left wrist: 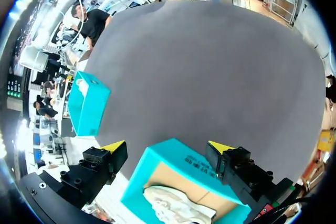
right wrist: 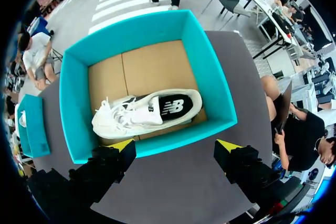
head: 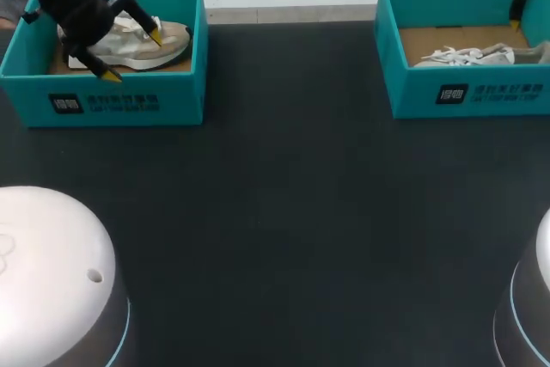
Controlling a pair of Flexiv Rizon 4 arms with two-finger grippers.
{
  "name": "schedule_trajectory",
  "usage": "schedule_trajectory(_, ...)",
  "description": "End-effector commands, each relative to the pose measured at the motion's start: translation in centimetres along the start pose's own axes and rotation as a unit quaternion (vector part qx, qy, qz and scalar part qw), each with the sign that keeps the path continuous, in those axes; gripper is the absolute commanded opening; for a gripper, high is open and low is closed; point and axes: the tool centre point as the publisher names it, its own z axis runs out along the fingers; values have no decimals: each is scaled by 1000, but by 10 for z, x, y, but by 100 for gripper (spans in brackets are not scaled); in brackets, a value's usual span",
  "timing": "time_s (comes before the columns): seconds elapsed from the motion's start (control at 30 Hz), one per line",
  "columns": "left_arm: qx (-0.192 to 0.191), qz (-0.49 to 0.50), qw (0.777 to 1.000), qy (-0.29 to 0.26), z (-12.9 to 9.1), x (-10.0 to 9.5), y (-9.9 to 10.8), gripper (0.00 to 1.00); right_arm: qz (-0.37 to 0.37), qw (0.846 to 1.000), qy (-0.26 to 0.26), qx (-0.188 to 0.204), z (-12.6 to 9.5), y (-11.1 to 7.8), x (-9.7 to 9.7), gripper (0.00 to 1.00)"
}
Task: Take the shoe out of the shoebox, open the shoe tongue, remove and reinsert the insole, then place the shoe into the shoebox
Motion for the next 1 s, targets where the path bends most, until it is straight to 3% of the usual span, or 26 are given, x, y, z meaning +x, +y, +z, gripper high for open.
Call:
schedule_trajectory(0.03,-12,30,999,22,-2,-1,5,100,0,1000,1,-1,0,0,0,100)
schedule_trajectory(0.1,0,72,997,35,-7,1,21,100,0,1000,1,-1,0,0,0,100)
schedule_trajectory(0.2,-58,140,986,64,-12,7,43,100,0,1000,1,-1,0,0,0,100)
schedule_trajectory(0.27,-73,152,982,80,-17,11,62,100,0,1000,1,-1,0,0,0,100)
schedule_trajectory(0.5,-69,201,971,111,-31,29,125,100,0,1000,1,-1,0,0,0,100)
schedule_trajectory(0.6,-89,186,973,105,-34,33,149,100,0,1000,1,-1,0,0,0,100)
schedule_trajectory(1.0,-104,243,948,179,-41,44,209,100,0,1000,1,-1,0,0,0,100)
